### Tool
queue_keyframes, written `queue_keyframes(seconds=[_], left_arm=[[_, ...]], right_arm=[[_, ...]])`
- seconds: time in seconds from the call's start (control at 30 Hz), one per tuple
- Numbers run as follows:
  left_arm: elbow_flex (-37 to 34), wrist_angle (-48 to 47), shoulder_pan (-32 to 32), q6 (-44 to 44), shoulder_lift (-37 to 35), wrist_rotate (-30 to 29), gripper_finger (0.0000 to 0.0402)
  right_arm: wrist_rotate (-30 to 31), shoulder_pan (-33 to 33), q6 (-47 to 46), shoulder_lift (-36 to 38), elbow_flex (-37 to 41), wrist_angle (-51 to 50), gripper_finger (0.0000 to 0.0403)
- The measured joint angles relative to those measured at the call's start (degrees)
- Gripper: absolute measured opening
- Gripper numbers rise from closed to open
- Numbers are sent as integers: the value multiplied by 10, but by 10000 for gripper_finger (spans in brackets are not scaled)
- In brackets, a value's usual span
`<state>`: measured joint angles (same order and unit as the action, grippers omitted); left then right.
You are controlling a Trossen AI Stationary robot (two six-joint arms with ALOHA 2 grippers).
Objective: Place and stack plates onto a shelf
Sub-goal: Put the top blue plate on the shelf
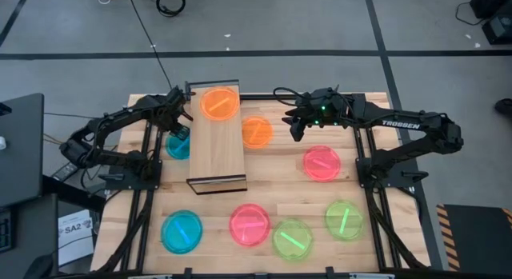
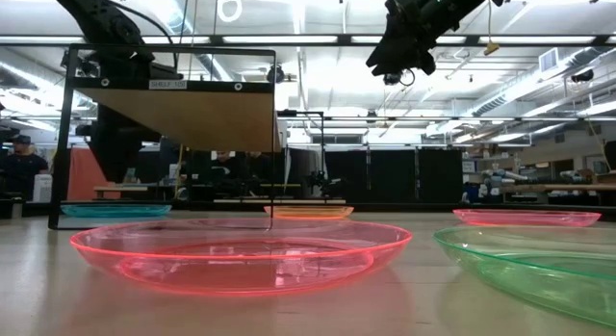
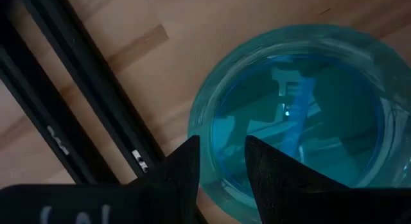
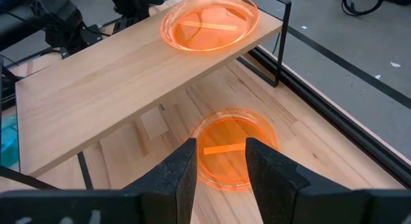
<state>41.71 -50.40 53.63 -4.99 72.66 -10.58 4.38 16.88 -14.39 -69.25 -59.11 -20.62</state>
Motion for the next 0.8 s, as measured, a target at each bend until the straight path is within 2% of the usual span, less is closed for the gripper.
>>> queue_keyframes(seconds=[0.8], left_arm=[[0,-5,0,-24,0,8,130]], right_arm=[[0,0,0,0,0,0,139]])
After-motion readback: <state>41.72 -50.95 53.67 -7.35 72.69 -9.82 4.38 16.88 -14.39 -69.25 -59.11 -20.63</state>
